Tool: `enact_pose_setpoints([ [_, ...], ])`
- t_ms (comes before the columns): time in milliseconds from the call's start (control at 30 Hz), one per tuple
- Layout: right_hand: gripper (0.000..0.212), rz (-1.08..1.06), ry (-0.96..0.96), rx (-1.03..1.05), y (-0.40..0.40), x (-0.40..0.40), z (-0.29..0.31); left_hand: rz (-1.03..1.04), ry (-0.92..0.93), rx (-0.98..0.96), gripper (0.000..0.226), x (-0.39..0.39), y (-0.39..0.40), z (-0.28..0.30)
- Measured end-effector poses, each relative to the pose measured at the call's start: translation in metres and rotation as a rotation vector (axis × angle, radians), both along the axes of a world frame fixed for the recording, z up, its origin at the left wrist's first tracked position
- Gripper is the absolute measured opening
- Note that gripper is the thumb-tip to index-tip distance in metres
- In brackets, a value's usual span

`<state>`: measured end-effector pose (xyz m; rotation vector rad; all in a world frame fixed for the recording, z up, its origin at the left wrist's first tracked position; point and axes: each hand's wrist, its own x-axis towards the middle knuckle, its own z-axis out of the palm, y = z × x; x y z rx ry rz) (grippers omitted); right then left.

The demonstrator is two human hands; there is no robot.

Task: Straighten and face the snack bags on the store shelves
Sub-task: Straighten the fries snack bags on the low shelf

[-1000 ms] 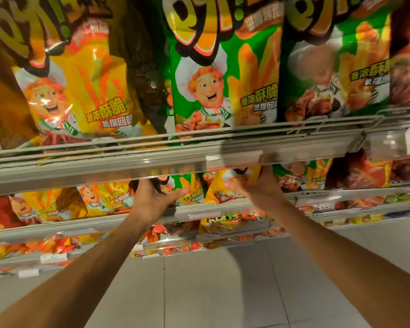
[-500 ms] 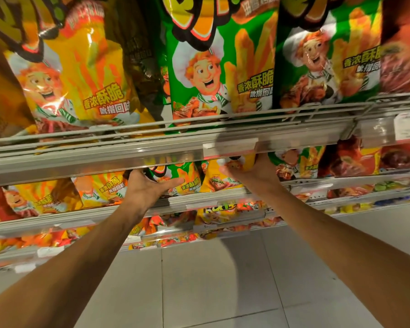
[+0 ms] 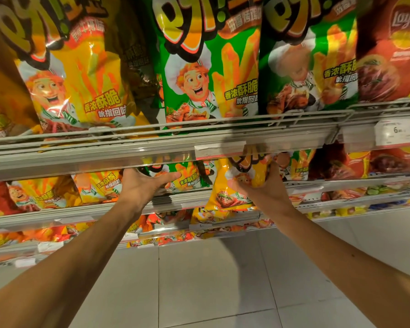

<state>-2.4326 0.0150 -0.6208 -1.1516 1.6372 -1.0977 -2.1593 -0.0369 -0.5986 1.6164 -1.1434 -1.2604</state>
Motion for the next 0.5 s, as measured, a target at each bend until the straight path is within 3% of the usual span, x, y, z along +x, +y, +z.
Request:
enact_pose_setpoints([
  [233,0.069,-0.105,-0.025,0.002,0.045,-0.032,-0.010,-0.041,-0.023,0.046,0.075,-0.020,0.024,0.017],
  [333,0.074,-0.139,-0.026,0.007,0.063,-0.041,-0.016,-0.120,0.079,0.105,0.061,-0.038,0.041,0.014],
  [500,0.087,-0.152,-0.030,0.042,0.095,-0.057,-0.022,-0.153,0.179,0.115,0.055,-0.079,0.036,0.021],
])
